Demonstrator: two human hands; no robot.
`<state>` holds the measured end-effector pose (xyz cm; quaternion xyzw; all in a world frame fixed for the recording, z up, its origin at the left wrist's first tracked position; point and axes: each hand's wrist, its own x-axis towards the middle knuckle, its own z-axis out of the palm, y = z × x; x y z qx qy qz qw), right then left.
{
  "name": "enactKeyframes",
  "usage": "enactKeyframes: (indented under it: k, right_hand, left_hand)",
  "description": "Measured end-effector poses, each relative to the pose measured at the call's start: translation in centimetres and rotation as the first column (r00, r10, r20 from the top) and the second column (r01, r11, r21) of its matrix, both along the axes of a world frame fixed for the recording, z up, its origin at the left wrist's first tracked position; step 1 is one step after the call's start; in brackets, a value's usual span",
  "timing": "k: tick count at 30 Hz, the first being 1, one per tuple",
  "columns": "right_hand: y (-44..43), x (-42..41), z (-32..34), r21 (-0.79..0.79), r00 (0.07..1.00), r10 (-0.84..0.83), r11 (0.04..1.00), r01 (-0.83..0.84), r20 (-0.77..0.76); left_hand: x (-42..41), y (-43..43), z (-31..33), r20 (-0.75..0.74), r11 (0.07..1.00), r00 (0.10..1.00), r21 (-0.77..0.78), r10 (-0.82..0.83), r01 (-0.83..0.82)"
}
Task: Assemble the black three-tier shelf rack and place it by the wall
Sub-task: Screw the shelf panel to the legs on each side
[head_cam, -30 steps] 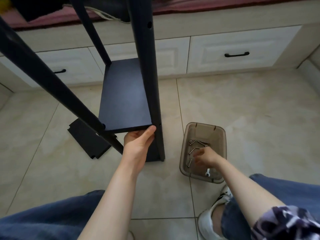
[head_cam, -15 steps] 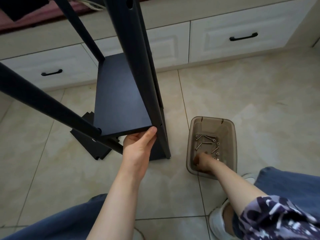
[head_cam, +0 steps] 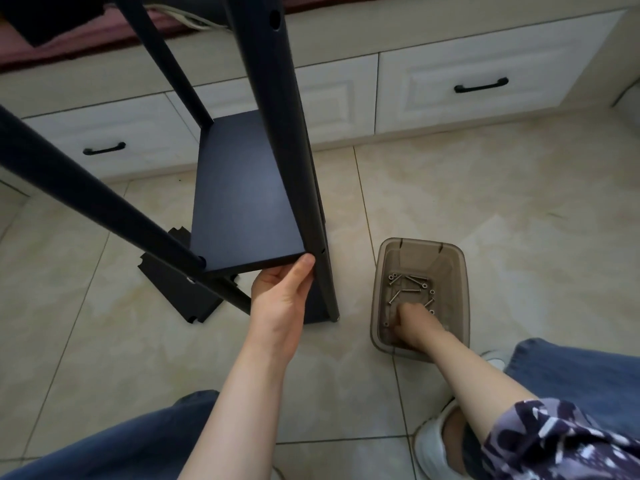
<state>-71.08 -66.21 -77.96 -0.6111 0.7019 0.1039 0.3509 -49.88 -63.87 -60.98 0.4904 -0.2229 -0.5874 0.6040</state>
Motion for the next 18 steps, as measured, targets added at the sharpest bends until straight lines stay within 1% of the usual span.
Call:
enactKeyframes:
  k: [3, 5, 6, 7, 9, 11, 13, 15, 16, 18]
  right_hand:
    - [0.5, 0.0, 1.4, -0.084, 0.993, -0.113, 0.990, 0.114, 0.018]
    - [0.8, 0.4, 2.8, -0.173, 0.963, -0.254, 0.948, 0.267, 0.094]
    - [1.0, 0.8, 3.6, -0.215, 0.925, -0.340, 0.904, 0.371, 0.167]
    - [1.2, 1.2, 4.5, -0.246, 0.869, -0.424, 0.841, 0.482, 0.255]
    - [1.8, 2.4, 6.9, -0.275, 0.720, -0.535, 0.684, 0.676, 0.441]
    - [2.5, 3.9, 9.7, -0.275, 0.595, -0.518, 0.567, 0.777, 0.614]
    - [3.3, 5.3, 12.4, -0.247, 0.493, -0.424, 0.513, 0.822, 0.760]
    - [4.1, 6.7, 14.9, -0.175, 0.368, -0.319, 0.499, 0.849, 0.873]
    - [4.5, 7.3, 16.0, -0.155, 0.326, -0.272, 0.503, 0.850, 0.906]
    - [5.2, 8.2, 18.0, -0.155, 0.285, -0.178, 0.522, 0.839, 0.942]
  left_hand:
    - [-0.6, 0.3, 0.4, -0.019, 0.999, 0.999, 0.017, 0.034, -0.033]
    - [-1.0, 0.6, 0.8, -0.039, 0.998, 0.998, 0.026, 0.051, -0.050]
    - [-1.2, 0.7, 1.1, -0.058, 0.998, 0.996, 0.033, 0.061, -0.059]
    - [-1.3, 0.8, 1.3, -0.082, 0.997, 0.994, 0.039, 0.072, -0.069]
    - [-1.7, 1.0, 1.9, -0.123, 0.995, 0.989, 0.056, 0.086, -0.080]
    - [-1.9, 1.0, 2.3, -0.146, 0.993, 0.984, 0.078, 0.098, -0.087]
    - [-2.0, 1.1, 2.6, -0.170, 0.991, 0.979, 0.091, 0.114, -0.099]
    - [-2.2, 1.3, 2.7, -0.166, 0.989, 0.978, 0.092, 0.126, -0.111]
    - [-2.2, 1.4, 2.8, -0.153, 0.989, 0.980, 0.084, 0.130, -0.118]
    - [-2.2, 1.5, 3.0, -0.140, 0.990, 0.981, 0.067, 0.135, -0.127]
